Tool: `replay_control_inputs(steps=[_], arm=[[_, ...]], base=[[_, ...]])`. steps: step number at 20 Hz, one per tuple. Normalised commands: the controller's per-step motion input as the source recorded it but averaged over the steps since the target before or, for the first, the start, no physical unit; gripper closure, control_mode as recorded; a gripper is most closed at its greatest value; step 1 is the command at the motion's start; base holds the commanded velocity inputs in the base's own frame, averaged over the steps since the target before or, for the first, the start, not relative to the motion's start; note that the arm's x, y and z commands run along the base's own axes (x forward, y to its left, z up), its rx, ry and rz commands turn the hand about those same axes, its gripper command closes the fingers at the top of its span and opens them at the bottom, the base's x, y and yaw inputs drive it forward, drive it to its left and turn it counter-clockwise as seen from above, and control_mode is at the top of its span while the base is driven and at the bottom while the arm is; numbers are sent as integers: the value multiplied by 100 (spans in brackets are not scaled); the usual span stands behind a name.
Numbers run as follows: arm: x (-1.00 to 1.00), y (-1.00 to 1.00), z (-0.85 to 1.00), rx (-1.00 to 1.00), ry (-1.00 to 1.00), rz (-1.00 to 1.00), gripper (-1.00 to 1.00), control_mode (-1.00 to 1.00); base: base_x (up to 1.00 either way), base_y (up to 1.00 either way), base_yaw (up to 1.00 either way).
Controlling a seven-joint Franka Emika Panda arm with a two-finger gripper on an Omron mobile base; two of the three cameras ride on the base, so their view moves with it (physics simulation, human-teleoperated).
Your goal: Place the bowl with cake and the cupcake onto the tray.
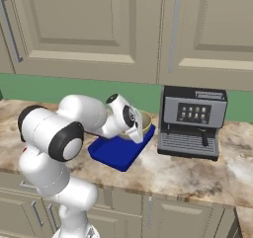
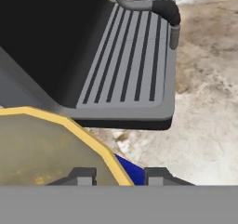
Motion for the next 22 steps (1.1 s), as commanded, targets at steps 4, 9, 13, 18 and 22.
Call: replay_control_inputs(steps=[4, 9, 13, 18, 22], arm=[[0, 0, -1, 0, -3, 0, -100, -100], [0, 0, 0, 0, 0, 1, -100, -100], [0, -5, 10, 0, 0, 0, -100, -100], [-4, -4, 36, 0, 4, 0, -100, -100], [-24, 16, 24, 0, 2, 0, -100, -100]], base=[[0, 0, 0], [0, 0, 0], [0, 0, 0], [0, 0, 0], [0, 0, 0]])
